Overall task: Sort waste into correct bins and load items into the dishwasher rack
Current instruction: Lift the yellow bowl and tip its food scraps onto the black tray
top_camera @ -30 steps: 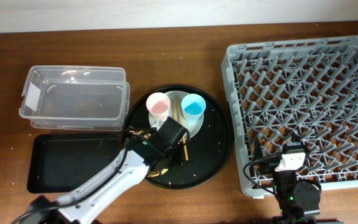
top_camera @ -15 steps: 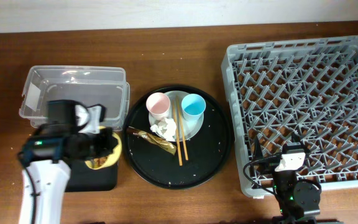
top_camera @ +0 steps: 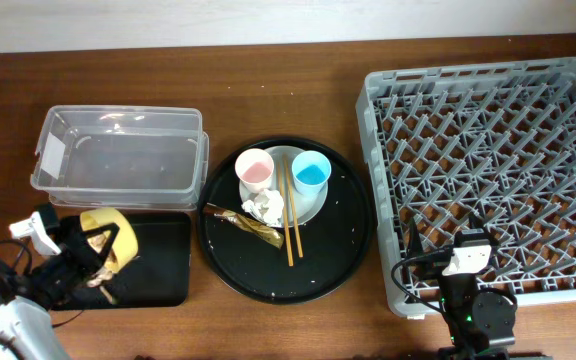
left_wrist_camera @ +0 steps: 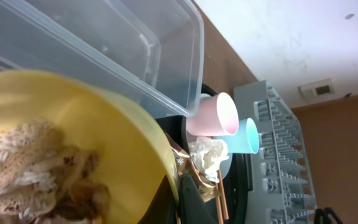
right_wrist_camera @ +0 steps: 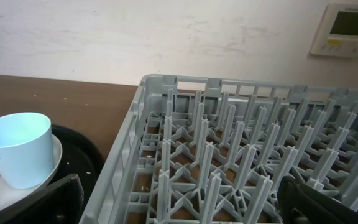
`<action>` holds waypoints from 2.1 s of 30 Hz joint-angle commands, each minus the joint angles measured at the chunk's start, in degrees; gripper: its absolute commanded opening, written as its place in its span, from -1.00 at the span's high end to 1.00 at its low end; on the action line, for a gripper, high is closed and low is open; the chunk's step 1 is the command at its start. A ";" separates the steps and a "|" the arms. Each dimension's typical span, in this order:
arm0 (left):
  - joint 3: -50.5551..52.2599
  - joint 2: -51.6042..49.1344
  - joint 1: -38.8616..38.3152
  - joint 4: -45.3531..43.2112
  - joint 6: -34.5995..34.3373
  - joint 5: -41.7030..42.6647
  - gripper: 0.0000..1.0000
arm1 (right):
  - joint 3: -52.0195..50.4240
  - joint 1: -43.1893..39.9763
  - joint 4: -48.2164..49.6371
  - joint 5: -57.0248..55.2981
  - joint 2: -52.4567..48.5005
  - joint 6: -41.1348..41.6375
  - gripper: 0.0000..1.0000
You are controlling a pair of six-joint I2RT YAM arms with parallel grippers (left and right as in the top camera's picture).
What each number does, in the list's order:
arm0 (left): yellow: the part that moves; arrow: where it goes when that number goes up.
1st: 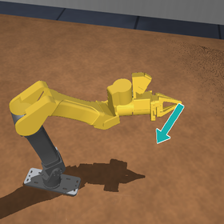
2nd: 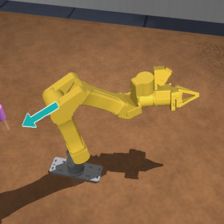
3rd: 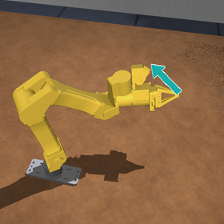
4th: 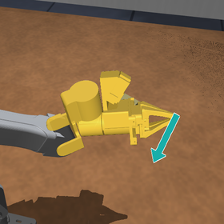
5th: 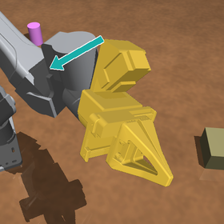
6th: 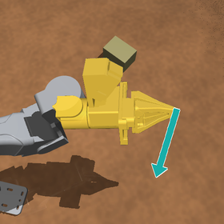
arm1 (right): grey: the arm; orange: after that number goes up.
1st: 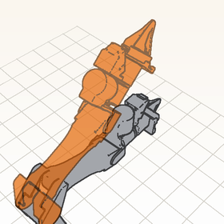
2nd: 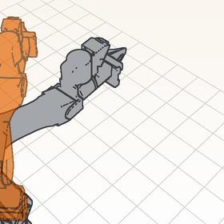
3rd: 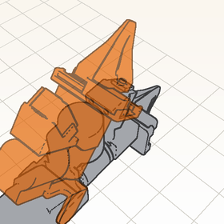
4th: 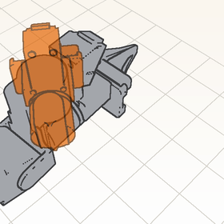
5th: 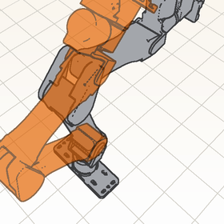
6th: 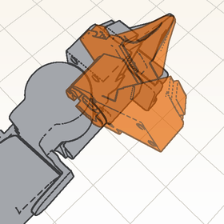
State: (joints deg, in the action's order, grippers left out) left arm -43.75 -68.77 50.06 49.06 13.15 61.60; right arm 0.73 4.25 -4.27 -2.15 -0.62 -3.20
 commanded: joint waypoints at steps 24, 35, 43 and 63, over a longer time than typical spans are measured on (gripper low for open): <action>2.51 -20.04 0.37 -3.56 3.43 27.54 1.00 | -0.42 -0.24 -0.11 -0.72 0.42 0.31 -0.97; 2.51 -20.04 0.37 -5.20 3.43 27.15 1.00 | -0.42 -0.24 -0.11 -0.72 0.42 0.31 -0.97; 2.43 -20.04 0.37 -12.48 -3.87 28.59 1.00 | -0.42 -0.24 -0.11 -0.70 0.42 0.31 -0.97; -3.74 24.24 -30.67 -7.63 -33.55 -18.05 1.00 | -0.42 -0.24 -0.11 -0.70 0.42 0.31 -0.97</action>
State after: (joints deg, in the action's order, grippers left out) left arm -45.15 -44.62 29.50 41.28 -16.93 54.76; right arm 0.73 4.25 -4.25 -2.15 -0.56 -3.20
